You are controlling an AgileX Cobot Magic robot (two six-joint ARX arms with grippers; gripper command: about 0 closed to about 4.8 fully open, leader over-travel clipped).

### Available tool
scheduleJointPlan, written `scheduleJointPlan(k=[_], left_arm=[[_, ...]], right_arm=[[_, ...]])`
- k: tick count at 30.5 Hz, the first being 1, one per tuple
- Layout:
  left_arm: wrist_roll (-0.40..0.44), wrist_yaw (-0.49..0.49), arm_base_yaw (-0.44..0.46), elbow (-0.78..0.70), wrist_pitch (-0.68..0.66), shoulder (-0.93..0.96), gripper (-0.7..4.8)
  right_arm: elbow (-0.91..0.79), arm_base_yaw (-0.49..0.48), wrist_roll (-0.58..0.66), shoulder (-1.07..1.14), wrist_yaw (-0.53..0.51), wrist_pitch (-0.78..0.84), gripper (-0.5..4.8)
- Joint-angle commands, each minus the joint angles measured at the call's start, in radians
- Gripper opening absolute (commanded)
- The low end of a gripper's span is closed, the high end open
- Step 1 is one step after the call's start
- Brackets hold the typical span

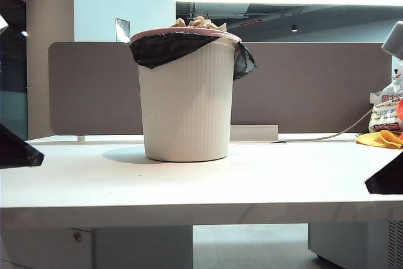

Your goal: Pick up all the trash on the table and put it in the trash can.

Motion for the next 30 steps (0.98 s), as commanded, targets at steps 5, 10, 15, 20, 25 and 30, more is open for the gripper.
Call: scheduleJointPlan(k=[5,10,15,20,25,30], left_arm=[[-0.001,-0.006,0.000,0.000,0.006,-0.001,-0.05],[-0.001,-0.006,0.000,0.000,0.003,-0.002,-0.05],[-0.001,-0.021,0.002,0.000,-0.045,-0.141,-0.05],[-0.001,0.015,0.069,0.002,-0.061,-0.372,-0.05],[-0.001,0.061,0.429,0.003,-0.062,-0.455,-0.05],[-0.001,0.043,0.607,0.002,-0.072,-0.523,-0.05]], right_arm=[[0.003,0.000,0.002,0.000,-0.003,0.008,0.00],[0.003,0.002,0.002,-0.092,-0.004,-0.049,0.00],[0.004,-0.136,0.002,-0.326,-0.059,-0.097,0.00],[0.007,-0.431,0.002,-0.549,-0.084,-0.092,0.00],[0.008,-0.507,0.002,-0.645,-0.084,-0.087,0.00],[0.008,-0.501,0.002,-0.647,-0.089,-0.092,0.00]])
